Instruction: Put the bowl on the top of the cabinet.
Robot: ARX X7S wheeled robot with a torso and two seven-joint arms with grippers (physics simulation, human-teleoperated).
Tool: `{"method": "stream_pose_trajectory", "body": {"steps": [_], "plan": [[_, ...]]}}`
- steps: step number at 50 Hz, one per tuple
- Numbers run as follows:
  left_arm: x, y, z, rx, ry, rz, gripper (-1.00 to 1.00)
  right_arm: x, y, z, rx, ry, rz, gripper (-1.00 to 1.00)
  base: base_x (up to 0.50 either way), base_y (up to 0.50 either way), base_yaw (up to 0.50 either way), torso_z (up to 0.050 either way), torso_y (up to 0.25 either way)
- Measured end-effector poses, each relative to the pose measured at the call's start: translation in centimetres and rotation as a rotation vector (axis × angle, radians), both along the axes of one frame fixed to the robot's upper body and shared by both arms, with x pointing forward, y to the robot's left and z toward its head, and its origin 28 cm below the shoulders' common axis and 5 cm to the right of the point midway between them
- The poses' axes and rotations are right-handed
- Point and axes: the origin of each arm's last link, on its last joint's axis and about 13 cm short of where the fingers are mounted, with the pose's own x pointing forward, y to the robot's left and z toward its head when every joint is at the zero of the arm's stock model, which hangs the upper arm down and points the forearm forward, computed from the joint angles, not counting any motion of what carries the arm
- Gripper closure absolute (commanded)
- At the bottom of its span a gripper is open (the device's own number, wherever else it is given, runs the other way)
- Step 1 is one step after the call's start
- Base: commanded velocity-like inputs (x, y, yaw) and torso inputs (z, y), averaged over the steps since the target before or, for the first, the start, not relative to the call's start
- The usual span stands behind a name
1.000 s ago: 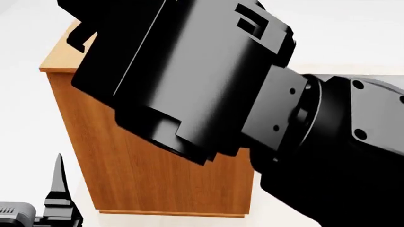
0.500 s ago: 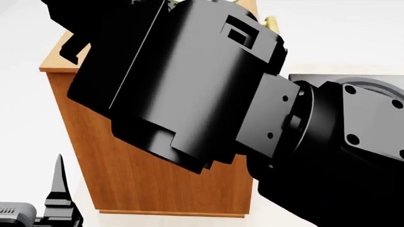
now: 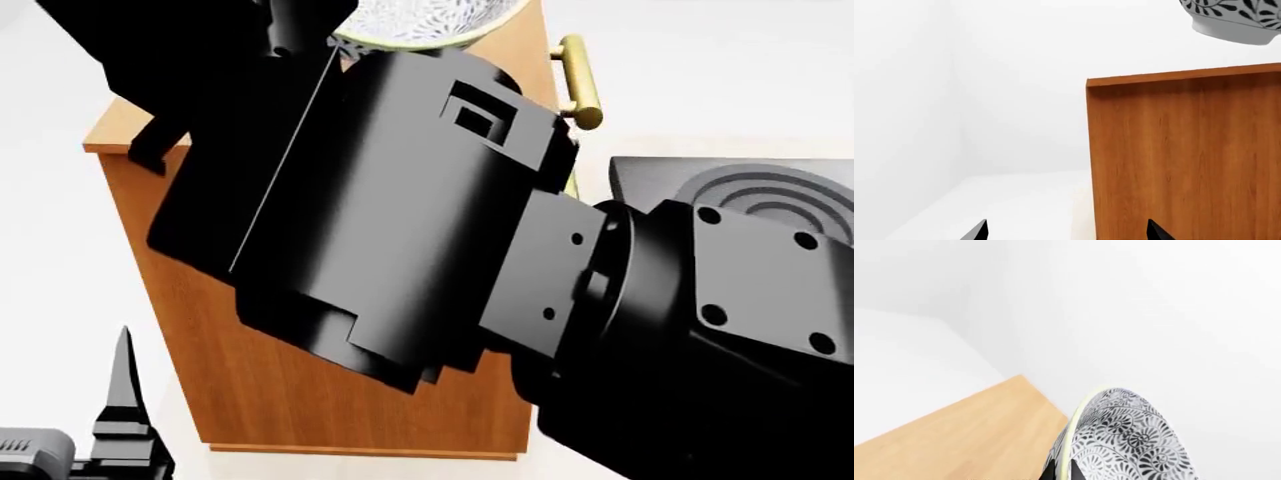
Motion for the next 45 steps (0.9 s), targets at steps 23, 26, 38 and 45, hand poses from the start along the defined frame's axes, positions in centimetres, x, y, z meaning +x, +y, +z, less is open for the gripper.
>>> {"method": "stream_pose_trajectory", "body": {"steps": [23,26,38,45], "plan": [[-0.1,0.2,-0.2,-0.004,0.003,0.006,-1.00,0.5,0.1,-1.4,-0.020,0.026,-0.004,1.00,0.00,0.00,0.00,0.000,0.000],[-0.1,0.2,-0.2,-0.004,0.003,0.006,-1.00,0.6,0.1,-1.4,-0.019,0.025,-0.006,1.00,0.00,0.00,0.00,0.000,0.000],[-0.2,0.3,-0.1,-0.005,0.001,0.007,-1.00,0.8,0.0,-1.5,-0.019,0.023,-0.015,1.00,0.00,0.00,0.00,0.000,0.000],[-0.3,0.3,-0.1,-0.006,-0.001,0.007,-1.00,0.8,-0.1,-1.5,-0.020,0.022,-0.026,-1.00,0.00,0.00,0.00,0.000,0.000]]}}
